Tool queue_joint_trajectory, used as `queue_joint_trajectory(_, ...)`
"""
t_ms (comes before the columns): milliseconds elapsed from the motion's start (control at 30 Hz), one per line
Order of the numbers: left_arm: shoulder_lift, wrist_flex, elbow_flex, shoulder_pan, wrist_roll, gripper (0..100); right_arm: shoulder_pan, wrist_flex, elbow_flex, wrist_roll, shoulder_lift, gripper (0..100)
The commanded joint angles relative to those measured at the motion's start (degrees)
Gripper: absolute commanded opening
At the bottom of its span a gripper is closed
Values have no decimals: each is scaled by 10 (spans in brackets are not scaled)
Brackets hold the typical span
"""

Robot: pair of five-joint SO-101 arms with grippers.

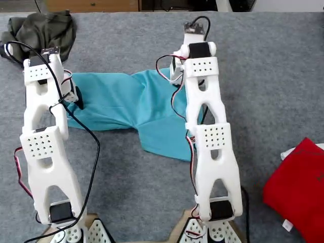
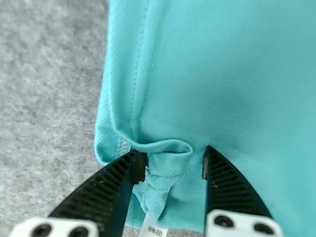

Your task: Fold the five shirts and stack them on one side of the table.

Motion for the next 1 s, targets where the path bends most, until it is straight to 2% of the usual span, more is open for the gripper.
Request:
queue_joint_trajectory(0, 0, -18, -17, 9, -2, 207, -9, -15, 6, -4, -52, 292)
queue_joint_trajectory(100, 0, -18, -17, 9, -2, 207, -11, -33, -4, -2, -55, 306)
queue_joint_trajectory(400, 0, -17, -17, 9, -4, 207, -1, -94, -22, 17, -40, 72)
queue_joint_trajectory(700, 0, -17, -17, 9, -4, 207, 11, -120, -26, 24, -7, 69)
queue_joint_trajectory(833, 0, -17, -17, 9, -4, 207, 29, -118, -44, 25, -7, 4)
queue_joint_trajectory(967, 0, -16, -17, 9, -4, 207, 46, -120, -71, 25, -6, 7)
